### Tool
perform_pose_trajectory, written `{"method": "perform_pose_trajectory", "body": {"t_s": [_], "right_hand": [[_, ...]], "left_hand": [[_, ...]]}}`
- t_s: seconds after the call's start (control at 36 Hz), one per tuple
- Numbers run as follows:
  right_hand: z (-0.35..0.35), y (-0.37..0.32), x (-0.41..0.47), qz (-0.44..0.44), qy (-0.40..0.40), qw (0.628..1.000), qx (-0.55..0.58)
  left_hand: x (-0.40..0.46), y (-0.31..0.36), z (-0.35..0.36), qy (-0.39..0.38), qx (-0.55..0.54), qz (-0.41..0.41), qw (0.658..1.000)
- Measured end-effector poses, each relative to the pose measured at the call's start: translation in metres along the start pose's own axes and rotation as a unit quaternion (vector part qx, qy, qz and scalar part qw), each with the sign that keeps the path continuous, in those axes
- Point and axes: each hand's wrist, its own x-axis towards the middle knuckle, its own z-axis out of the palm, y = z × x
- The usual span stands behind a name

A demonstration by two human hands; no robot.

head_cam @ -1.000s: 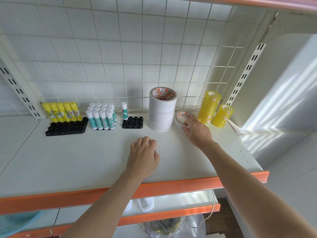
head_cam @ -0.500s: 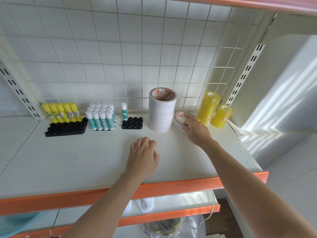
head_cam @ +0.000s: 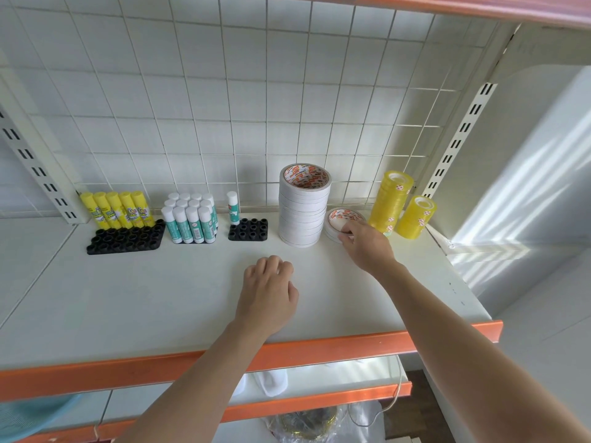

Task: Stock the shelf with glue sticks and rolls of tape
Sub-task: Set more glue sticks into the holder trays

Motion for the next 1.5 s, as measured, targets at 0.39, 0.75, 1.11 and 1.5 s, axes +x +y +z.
{"method": "perform_pose_trajectory", "body": {"t_s": [0.39, 0.75, 1.11, 1.5], "right_hand": [[0.004, -0.005, -0.002, 0.016, -0.016, 0.999, -0.024], [-0.004, -0.013, -0.016, 0.000, -0.070, 0.996, -0.059], [-0.043, -0.045, -0.064, -0.003, -0.061, 0.996, -0.065], [-0.167, -0.169, -0.180, -0.031, 0.095, 0.990, -0.099]], "left_hand": [[-0.001, -0.001, -0.001, -0.007, -0.004, -0.005, 1.000], [0.003, 0.004, -0.021, -0.106, 0.012, -0.003, 0.994], [0.006, 0.012, -0.087, -0.148, 0.086, 0.024, 0.985], [-0.029, 0.021, -0.270, -0.016, 0.006, 0.106, 0.994]]}}
